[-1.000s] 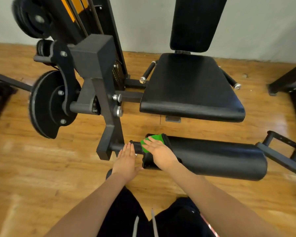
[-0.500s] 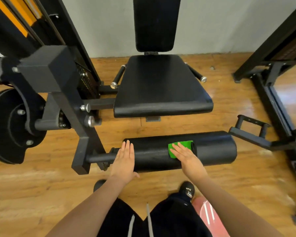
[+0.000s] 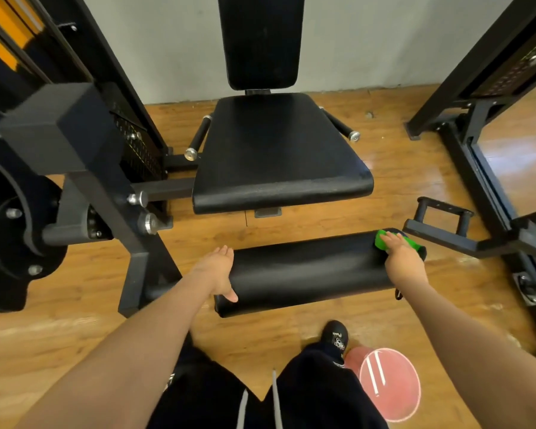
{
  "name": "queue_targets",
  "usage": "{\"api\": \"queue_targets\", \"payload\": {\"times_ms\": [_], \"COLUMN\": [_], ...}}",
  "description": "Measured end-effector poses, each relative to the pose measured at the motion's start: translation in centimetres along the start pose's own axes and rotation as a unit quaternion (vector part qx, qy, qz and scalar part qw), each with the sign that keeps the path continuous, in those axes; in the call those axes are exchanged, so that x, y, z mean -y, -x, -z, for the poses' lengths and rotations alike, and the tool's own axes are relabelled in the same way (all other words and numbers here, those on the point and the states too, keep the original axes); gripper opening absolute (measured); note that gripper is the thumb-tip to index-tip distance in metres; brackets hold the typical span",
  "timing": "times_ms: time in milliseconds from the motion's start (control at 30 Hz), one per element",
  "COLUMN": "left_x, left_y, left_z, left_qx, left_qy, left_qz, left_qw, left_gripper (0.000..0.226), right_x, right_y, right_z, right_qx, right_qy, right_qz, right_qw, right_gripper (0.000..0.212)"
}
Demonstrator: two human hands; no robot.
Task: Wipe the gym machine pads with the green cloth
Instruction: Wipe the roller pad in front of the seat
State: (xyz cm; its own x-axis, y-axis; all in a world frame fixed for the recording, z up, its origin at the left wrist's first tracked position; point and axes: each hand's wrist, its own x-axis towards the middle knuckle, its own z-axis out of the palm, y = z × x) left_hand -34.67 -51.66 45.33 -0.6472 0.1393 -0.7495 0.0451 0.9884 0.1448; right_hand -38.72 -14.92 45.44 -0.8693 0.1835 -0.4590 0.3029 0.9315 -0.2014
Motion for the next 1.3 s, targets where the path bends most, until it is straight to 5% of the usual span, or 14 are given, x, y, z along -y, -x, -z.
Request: {"api": "queue_targets", "payload": {"times_ms": [267, 700, 1000, 1300], "left_x": [0.5, -0.2, 0.3, 0.0], "left_y": [1.2, 3.6, 3.5, 3.8], "left_z": [-2.8, -6.2, -5.8, -6.0], "left_qx": [-0.098, -0.163, -0.162, -0.169], "left_qy": [0.033, 0.152, 0.190, 0.177], "left_qz": [0.000, 0.061, 0.069, 0.109], "left_qw": [0.995, 0.973, 0.966, 0.963], "left_gripper": [0.116, 0.105, 0.106, 0.110], "right_x": [2.2, 18.9, 22.8, 19.3], "right_y": [1.9, 8.6, 8.0, 11.0], "right_z": [-3.9, -9.6, -10.8, -11.7], "right_qx": [-0.075, 0.096, 0.126, 0.092], "right_qy": [-0.032, 0.086, 0.084, 0.104], "right_qz": [-0.023, 0.316, 0.373, 0.466], "right_qw": [0.996, 0.940, 0.915, 0.874], "right_gripper": [0.067, 0.075, 0.071, 0.062]}}
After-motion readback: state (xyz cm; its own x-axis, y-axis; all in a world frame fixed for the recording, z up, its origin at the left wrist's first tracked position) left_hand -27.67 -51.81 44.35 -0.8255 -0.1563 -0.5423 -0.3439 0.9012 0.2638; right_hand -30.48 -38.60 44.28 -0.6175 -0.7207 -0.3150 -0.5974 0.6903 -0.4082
